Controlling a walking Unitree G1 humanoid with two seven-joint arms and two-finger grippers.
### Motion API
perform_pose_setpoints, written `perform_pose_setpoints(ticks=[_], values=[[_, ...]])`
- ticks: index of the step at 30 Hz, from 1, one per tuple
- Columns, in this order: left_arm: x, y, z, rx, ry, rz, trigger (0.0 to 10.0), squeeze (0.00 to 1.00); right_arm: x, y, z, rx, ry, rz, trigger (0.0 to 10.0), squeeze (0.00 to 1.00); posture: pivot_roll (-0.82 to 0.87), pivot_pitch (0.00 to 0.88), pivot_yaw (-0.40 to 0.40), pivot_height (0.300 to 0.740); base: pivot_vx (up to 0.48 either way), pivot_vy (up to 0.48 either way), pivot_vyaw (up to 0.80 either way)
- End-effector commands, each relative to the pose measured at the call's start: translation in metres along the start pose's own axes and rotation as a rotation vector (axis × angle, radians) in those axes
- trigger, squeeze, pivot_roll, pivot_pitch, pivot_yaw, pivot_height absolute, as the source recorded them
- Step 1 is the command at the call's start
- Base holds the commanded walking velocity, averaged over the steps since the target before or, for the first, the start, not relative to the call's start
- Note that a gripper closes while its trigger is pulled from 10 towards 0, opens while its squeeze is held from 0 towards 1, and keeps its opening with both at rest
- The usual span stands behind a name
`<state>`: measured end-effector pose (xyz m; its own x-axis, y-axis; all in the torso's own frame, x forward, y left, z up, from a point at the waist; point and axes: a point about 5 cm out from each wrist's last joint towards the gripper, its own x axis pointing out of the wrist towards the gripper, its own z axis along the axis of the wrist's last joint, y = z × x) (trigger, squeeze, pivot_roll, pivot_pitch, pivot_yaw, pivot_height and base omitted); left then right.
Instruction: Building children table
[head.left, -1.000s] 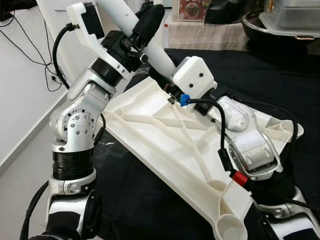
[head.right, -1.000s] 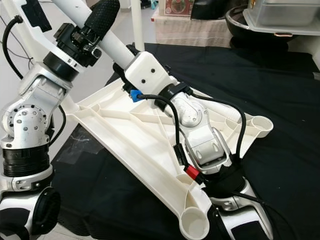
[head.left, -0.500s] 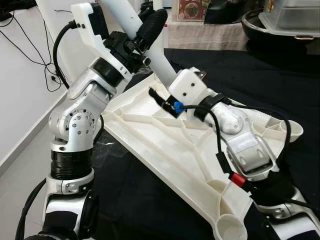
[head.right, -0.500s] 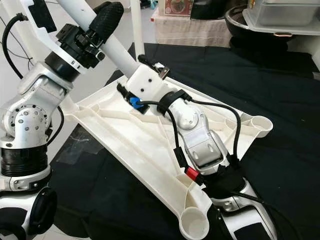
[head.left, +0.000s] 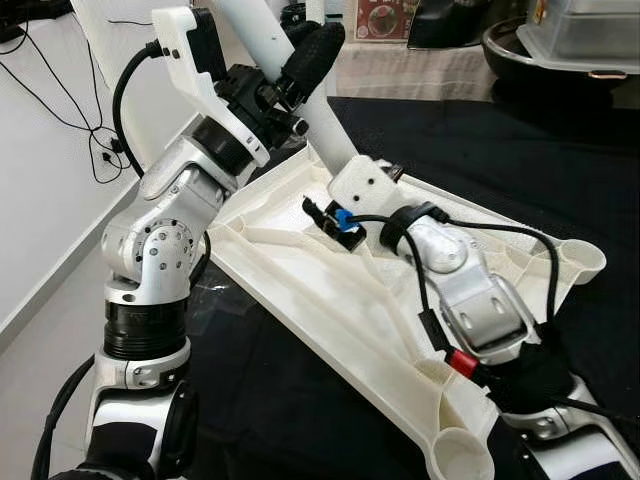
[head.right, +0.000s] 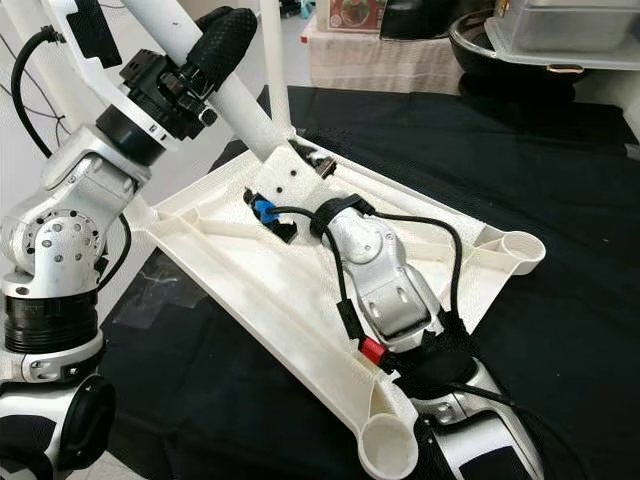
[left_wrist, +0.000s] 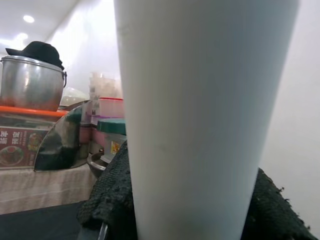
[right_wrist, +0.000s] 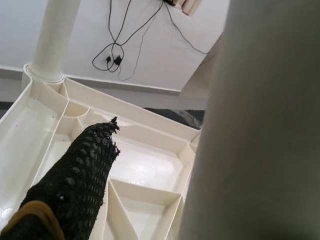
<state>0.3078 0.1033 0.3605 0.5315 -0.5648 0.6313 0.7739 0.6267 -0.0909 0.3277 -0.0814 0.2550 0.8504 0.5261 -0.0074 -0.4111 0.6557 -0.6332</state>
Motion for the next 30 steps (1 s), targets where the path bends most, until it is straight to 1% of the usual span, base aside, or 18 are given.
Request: perform_pose_setpoints(ticks=[1, 4, 6, 7, 14, 23, 30], values=[[0.004, -0.010, 0.002, 0.004, -0.021, -0.051, 0.0, 0.00, 0.003, 0.006, -0.002, 0.003, 0.024, 0.014, 10.0, 0.00, -0.07, 0.091, 0.063, 0.740, 0.000, 0.000, 0.00], [0.006, -0.016, -0.001, -0.005, -0.015, -0.066, 0.0, 0.00, 0.005, 0.008, 0.000, 0.029, 0.016, 0.006, 10.0, 0.00, -0.07, 0.087, 0.061, 0.740, 0.000, 0.000, 0.00], [0.006, -0.016, -0.001, -0.005, -0.015, -0.066, 0.0, 0.00, 0.005, 0.008, 0.000, 0.029, 0.016, 0.006, 10.0, 0.00, -0.07, 0.087, 0.061, 0.740, 0.000, 0.000, 0.00], [0.007, -0.017, -0.002, -0.010, -0.014, -0.071, 0.0, 0.00, 0.006, 0.007, 0.002, 0.044, 0.004, -0.007, 0.0, 0.00, -0.07, 0.091, 0.064, 0.740, 0.000, 0.000, 0.00], [0.008, -0.019, -0.004, -0.019, -0.015, -0.078, 0.0, 0.00, 0.006, 0.005, 0.005, 0.074, 0.010, -0.027, 0.0, 0.00, -0.07, 0.094, 0.064, 0.740, 0.000, 0.000, 0.00], [0.009, -0.020, -0.005, -0.022, -0.015, -0.082, 0.0, 0.00, 0.006, 0.003, 0.003, 0.070, 0.029, -0.034, 0.0, 0.00, -0.07, 0.094, 0.066, 0.740, 0.000, 0.000, 0.00], [0.010, -0.021, -0.006, -0.004, -0.012, -0.093, 0.0, 0.00, 0.006, 0.002, 0.001, 0.062, 0.036, -0.042, 0.0, 0.00, -0.07, 0.093, 0.064, 0.740, 0.000, 0.000, 0.00]])
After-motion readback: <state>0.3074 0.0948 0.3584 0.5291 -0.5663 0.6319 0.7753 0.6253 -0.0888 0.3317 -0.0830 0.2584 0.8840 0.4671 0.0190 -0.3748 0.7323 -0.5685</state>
